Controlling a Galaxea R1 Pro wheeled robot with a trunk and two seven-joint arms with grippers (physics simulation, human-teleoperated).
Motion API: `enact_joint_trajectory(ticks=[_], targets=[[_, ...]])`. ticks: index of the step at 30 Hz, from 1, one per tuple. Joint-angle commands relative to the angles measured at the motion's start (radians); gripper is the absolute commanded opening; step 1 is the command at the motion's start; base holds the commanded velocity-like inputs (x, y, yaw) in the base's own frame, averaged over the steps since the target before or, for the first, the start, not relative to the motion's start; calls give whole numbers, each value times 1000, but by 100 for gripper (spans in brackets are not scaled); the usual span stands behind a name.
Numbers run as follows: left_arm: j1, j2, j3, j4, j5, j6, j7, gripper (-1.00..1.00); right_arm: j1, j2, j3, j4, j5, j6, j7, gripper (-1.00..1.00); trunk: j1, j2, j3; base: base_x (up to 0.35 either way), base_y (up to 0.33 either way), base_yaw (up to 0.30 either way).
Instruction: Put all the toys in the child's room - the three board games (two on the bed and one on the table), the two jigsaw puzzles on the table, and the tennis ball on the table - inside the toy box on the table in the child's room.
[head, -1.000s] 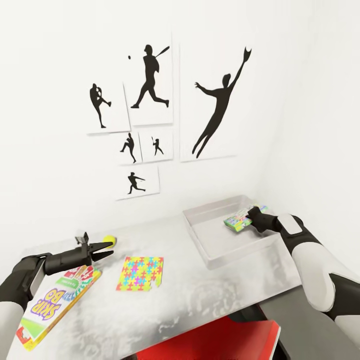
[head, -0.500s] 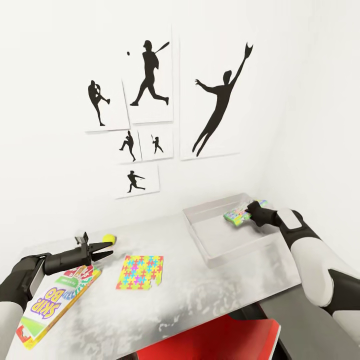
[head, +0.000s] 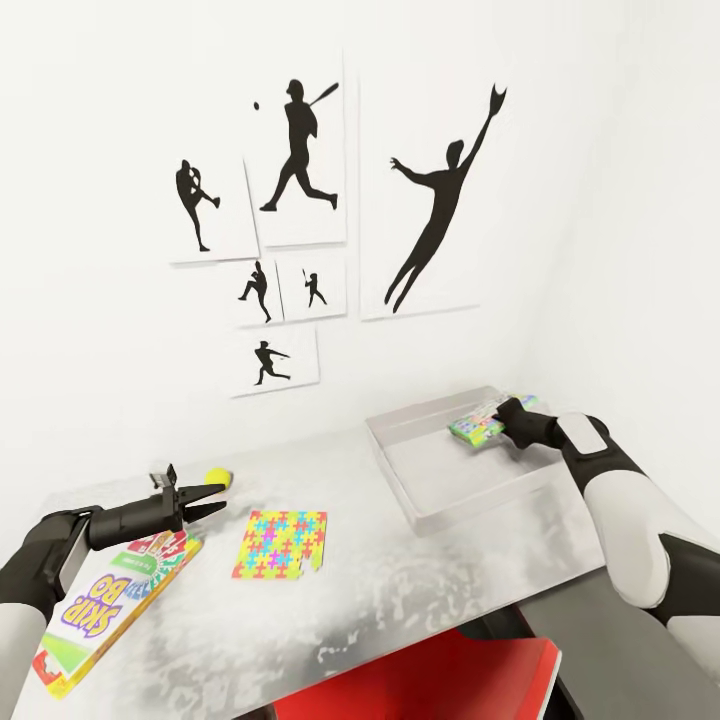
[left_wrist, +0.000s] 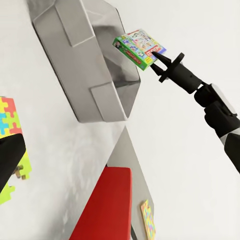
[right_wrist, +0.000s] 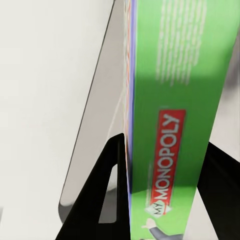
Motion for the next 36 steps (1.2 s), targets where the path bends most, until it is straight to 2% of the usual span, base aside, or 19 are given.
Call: enact_joint_trajectory(ticks=[1,22,29,36], targets=[[-1,0,0,0,0,10,-3,100,-1,0,-5,-1,-9,5,-6,-100,1,-2,-3,0,0,0],[-1,0,0,0,0,10,-3,100,-3,-2,-5,0,-10,6,-7,-100,1,-2,-36,0,0,0],[-1,0,0,0,0,9,-3,100,-3,-1,-5,0,-56,6,-7,-100,1,-2,-48,0,0,0],[-1,0,0,0,0,9,-3,100,-3,-1,-5,0,-62,6,-7,-100,1,-2,-59,0,0,0]])
